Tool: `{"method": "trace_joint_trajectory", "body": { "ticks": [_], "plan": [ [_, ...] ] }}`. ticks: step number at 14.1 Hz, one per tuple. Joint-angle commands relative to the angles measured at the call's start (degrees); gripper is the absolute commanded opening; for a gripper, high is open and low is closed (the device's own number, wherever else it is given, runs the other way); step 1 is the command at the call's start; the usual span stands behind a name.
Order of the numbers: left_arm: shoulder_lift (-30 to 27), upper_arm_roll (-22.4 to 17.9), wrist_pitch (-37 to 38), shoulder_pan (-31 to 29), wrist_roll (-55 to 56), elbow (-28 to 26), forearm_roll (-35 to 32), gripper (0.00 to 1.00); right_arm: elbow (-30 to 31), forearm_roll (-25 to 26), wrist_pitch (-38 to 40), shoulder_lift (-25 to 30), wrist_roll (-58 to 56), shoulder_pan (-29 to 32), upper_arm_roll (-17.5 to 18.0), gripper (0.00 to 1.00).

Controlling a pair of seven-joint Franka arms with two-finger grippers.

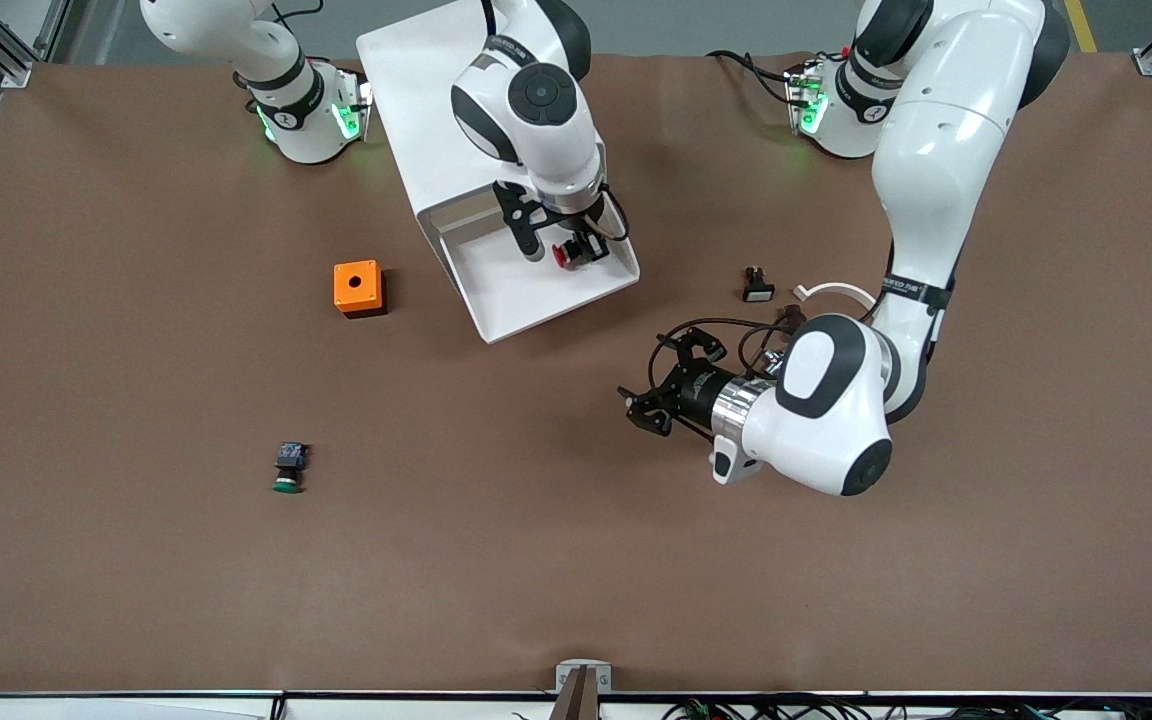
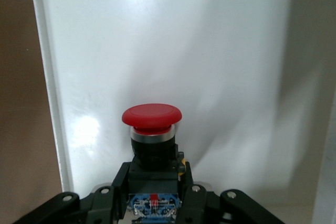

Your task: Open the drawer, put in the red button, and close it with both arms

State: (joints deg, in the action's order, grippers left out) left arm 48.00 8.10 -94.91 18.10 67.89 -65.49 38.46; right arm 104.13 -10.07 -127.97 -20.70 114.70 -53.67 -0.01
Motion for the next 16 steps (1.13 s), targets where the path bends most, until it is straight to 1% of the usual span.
{"method": "trace_joint_trajectory", "body": {
  "ticks": [1, 2, 3, 5, 6, 7, 10, 13, 15, 16],
  "plan": [
    [-2.64, -0.19, -4.40, 2.10, -2.31, -1.66, -8.36, 1.00, -2.26, 1.01, -0.18, -1.89, 1.93, -1.26, -0.69, 0.44],
    [-3.69, -0.28, -6.50, 2.72, -3.54, -2.10, -11.01, 1.00, -2.27, 1.62, -0.09, -2.06, 1.85, -1.26, -0.78, 0.87],
    [-4.40, -0.19, -8.95, 3.16, -4.34, -2.45, -13.30, 1.00, -2.35, 2.32, -0.09, -2.15, 1.84, -1.35, -0.69, 1.00],
    [-4.93, 0.07, -11.96, 5.35, -4.43, -2.80, -18.91, 1.00, -3.57, 2.51, 0.52, -2.07, 0.88, -0.65, -0.78, 1.00],
    [-4.93, 0.25, -12.66, 5.54, -4.43, -2.89, -20.94, 1.00, -4.11, 2.42, 0.96, -2.07, -0.51, -0.21, -0.95, 1.00],
    [-4.93, 0.25, -12.85, 5.80, -4.43, -3.24, -22.36, 1.00, -5.16, 2.42, 2.88, -1.98, -2.88, 1.01, -0.95, 1.00],
    [-5.63, 0.25, -14.07, 7.38, -4.35, -4.64, -27.45, 1.00, -11.65, 2.24, 13.06, -1.98, -13.15, 5.84, -0.95, 1.00],
    [-5.90, 1.82, -17.32, 7.74, -4.34, -6.75, -33.25, 1.00, -15.09, 2.33, 22.90, -0.49, -28.95, 12.86, -1.04, 1.00],
    [-6.07, 3.41, -18.03, 8.26, -3.73, -7.90, -37.38, 1.00, -15.71, 2.59, 29.32, 1.96, -41.25, 17.61, -1.22, 1.00],
    [-6.86, 3.85, -18.12, 8.44, -3.56, -8.95, -38.10, 1.00, -15.71, 2.68, 31.35, 3.63, -48.36, 21.03, -1.65, 1.00]
  ]
}}
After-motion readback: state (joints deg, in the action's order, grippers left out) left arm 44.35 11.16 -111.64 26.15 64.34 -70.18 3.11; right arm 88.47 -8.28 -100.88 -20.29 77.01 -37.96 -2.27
